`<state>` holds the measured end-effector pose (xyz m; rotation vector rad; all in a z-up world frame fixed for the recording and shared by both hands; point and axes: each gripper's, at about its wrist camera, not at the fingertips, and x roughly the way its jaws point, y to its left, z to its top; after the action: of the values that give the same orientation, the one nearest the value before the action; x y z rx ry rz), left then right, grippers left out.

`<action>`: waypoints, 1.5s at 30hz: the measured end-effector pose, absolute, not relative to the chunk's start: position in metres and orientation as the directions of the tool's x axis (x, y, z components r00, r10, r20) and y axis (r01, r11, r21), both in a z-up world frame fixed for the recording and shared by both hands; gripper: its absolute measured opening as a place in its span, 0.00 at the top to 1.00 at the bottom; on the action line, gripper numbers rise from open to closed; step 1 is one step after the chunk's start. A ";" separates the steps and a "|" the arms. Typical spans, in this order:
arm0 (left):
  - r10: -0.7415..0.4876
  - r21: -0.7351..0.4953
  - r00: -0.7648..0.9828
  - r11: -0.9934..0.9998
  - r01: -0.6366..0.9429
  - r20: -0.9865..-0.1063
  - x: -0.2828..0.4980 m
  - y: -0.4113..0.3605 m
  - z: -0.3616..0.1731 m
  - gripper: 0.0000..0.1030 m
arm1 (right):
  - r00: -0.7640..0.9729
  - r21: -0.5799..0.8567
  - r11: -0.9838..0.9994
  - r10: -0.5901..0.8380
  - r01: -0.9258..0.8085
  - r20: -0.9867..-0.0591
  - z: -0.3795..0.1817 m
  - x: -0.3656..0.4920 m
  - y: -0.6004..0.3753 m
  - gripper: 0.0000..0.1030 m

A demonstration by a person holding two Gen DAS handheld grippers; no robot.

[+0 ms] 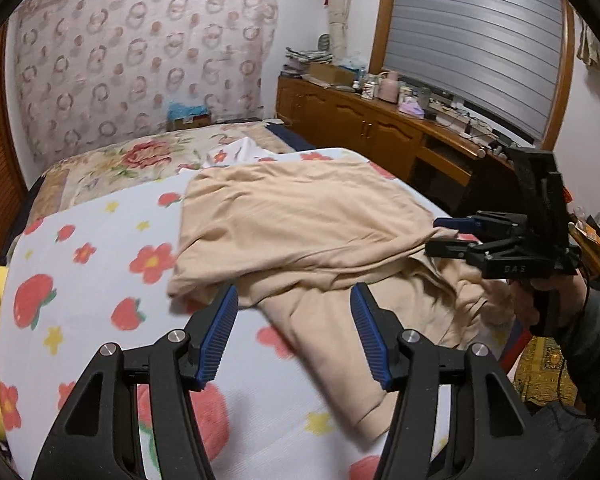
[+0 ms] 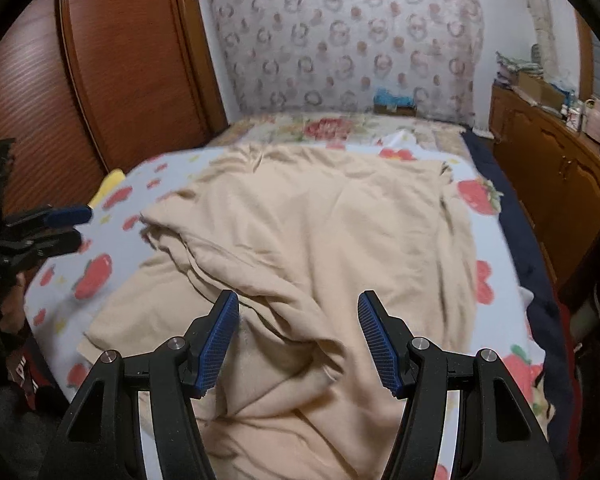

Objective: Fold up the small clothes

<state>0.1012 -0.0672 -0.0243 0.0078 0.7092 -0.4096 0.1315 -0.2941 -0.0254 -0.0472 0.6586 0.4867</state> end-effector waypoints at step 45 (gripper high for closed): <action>-0.310 -0.116 0.751 0.947 0.301 -0.583 0.089 -0.046 -0.021 0.42 | 0.733 0.067 0.930 0.328 -0.362 -0.596 -0.012 0.082 -0.360 0.57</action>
<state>0.0892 -0.0462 -0.0212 -0.0151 0.6397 -0.3335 0.0817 -0.3596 -0.0116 -0.0547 0.6453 0.3797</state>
